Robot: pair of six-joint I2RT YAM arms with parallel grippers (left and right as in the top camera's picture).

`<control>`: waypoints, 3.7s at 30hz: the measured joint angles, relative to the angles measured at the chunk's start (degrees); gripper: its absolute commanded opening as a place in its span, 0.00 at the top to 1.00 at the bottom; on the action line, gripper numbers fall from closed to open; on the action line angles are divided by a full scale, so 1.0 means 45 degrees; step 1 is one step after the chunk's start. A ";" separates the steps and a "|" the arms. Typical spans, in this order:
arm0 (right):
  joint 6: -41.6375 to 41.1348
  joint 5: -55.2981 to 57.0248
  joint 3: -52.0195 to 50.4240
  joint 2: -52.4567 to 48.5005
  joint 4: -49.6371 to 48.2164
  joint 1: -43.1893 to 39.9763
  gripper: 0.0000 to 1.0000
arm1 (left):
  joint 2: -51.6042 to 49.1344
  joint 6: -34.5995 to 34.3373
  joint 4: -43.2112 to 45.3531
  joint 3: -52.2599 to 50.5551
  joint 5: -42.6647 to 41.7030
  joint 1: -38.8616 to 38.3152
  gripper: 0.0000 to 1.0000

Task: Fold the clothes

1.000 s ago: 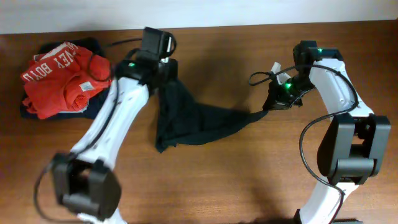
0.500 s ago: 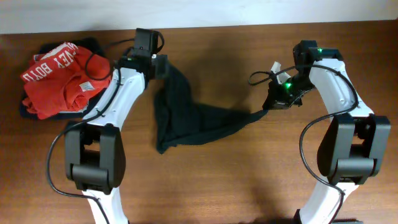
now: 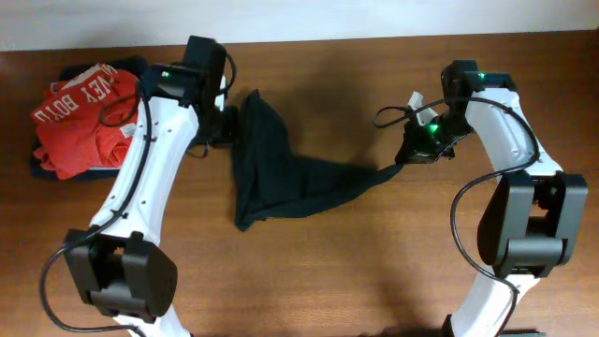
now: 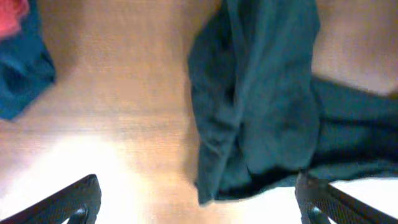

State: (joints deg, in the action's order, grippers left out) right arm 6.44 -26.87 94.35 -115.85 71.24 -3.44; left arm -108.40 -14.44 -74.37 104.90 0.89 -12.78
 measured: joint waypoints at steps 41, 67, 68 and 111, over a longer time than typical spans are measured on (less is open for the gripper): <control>0.0287 -0.0340 0.0005 0.0005 -0.0243 0.0000 0.96 | 0.3497 -0.2812 0.9296 -1.3075 -0.1987 -0.0160 0.58; 0.0282 -0.0374 0.0005 0.0010 -0.0287 0.0000 0.96 | 0.3351 -0.2560 1.0195 -1.2643 -0.1957 -0.0160 0.99; 0.0287 -0.0374 0.0005 0.0010 -0.0282 -0.0005 0.96 | 0.3356 -0.2404 0.9758 -1.2288 -0.1957 -0.0160 0.99; -0.2487 0.3400 1.4217 0.1180 0.5688 -0.2137 0.96 | 0.5139 -0.0777 0.8398 -0.0233 -0.0996 0.1370 0.99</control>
State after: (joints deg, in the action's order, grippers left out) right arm -4.75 -11.57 158.32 -110.54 96.84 -13.06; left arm -85.27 -17.93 -36.58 103.85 -3.60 -6.61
